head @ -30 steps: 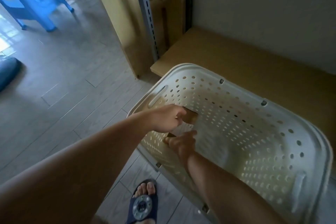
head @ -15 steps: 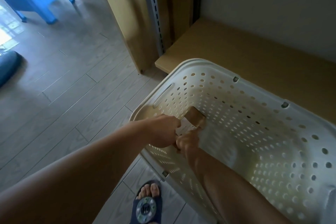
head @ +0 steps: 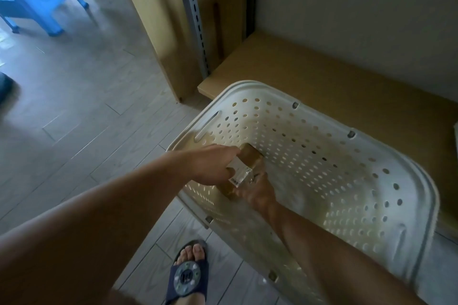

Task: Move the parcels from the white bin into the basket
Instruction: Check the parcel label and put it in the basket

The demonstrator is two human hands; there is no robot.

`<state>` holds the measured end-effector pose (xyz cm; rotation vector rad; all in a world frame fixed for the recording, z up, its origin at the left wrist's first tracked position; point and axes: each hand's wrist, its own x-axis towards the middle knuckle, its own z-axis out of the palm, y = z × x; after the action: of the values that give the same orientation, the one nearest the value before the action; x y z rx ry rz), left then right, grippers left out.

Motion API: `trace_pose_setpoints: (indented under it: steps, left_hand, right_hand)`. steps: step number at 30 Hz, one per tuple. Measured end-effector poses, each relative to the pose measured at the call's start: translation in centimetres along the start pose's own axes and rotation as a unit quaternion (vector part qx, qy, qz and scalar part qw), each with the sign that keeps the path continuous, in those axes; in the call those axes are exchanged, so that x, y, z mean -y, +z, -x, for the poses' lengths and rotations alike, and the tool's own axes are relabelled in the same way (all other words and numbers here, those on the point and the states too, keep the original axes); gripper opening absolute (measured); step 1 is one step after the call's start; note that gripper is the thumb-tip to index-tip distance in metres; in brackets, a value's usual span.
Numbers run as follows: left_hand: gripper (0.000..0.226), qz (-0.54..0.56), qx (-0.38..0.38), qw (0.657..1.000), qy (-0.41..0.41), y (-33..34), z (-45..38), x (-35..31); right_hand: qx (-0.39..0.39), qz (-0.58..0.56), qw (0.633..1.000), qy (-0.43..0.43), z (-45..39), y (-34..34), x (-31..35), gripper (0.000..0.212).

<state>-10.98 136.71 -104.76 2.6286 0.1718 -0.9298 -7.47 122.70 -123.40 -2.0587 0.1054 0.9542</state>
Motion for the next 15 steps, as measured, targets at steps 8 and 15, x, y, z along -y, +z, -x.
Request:
trace_pose_setpoints:
  steps: [8, 15]
  left_hand:
    - [0.058, 0.034, -0.07, 0.996, 0.034, -2.1, 2.9, -2.2]
    - [0.056, 0.107, -0.168, 0.971, 0.13, -3.7, 6.9, -6.1]
  right_hand:
    - [0.025, 0.198, 0.956, -0.215, 10.2, -9.7, 5.0, 0.1]
    - [-0.026, 0.253, 0.911, -0.325, 20.7, -17.4, 5.9, 0.101]
